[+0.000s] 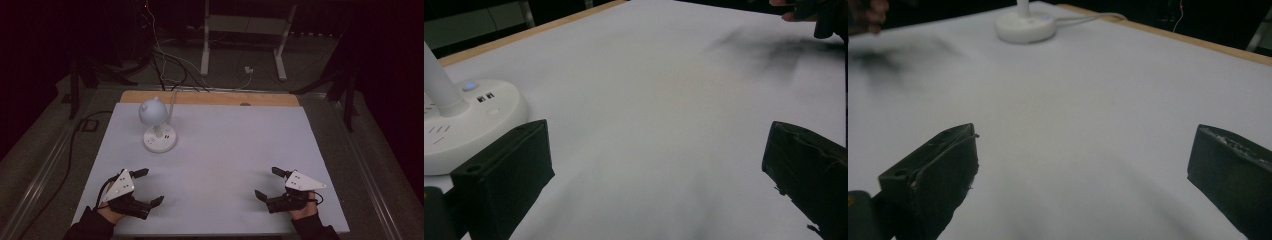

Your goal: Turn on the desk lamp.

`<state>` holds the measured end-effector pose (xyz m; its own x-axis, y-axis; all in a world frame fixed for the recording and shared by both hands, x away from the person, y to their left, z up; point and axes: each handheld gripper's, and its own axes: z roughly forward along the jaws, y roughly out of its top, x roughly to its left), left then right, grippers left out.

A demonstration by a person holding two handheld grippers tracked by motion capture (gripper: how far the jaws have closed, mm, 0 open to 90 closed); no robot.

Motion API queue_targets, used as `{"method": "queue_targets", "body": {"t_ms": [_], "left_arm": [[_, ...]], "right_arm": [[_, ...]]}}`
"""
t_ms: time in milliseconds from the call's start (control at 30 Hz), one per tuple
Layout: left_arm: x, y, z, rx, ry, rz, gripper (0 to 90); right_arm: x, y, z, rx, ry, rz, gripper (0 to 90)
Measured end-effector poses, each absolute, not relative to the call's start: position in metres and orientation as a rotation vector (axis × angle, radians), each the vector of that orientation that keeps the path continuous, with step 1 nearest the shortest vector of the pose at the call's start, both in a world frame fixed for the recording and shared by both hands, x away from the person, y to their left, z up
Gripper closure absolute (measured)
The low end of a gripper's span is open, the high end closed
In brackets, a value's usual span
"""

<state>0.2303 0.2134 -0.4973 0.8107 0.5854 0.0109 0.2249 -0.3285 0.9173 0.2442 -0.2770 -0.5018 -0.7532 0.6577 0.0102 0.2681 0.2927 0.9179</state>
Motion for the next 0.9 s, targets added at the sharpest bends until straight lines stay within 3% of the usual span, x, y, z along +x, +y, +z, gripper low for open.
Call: {"method": "queue_targets", "body": {"t_ms": [900], "left_arm": [[0.2237,0.2090,-0.4929,1.966,0.568,0.379,0.3]], "right_arm": [[0.2430,-0.2746,-0.4984,0.835,2.151,1.462,0.0]]}}
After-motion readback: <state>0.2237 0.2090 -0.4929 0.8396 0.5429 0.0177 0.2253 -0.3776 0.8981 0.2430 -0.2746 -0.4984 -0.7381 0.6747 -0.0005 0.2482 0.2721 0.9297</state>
